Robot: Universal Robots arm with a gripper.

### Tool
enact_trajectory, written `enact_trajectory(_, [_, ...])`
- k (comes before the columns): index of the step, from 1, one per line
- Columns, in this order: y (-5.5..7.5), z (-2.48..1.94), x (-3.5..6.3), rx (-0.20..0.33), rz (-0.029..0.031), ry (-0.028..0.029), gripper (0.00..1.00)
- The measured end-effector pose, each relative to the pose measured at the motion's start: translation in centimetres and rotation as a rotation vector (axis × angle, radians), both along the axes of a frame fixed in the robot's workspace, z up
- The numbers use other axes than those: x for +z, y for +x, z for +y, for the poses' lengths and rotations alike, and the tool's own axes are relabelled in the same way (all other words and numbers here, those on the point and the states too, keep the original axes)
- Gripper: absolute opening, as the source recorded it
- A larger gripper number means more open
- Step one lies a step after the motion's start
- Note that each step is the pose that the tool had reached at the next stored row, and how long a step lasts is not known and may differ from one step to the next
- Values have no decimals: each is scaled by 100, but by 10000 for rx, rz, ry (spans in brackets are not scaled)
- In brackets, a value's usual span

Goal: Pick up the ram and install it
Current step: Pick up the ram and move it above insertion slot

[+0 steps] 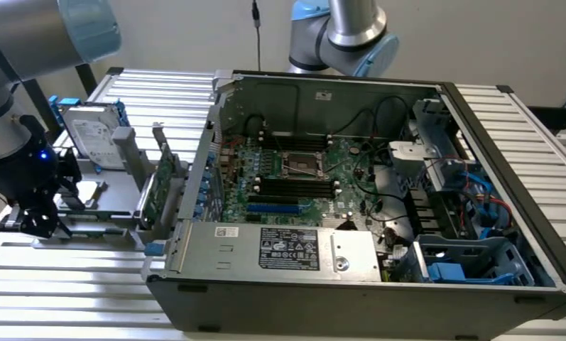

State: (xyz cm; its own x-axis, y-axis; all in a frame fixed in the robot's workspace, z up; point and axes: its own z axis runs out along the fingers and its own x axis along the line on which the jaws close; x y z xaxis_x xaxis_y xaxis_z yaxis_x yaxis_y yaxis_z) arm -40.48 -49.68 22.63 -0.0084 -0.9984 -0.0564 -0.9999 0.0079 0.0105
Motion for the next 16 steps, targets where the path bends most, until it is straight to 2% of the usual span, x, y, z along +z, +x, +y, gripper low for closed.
enact_trajectory(3, [0,-1,-41,14,0,100,54])
enact_trajectory(6, [0,-3,-82,26,-1,162,54])
enact_trajectory(16, [0,-9,-232,41,16,181,54])
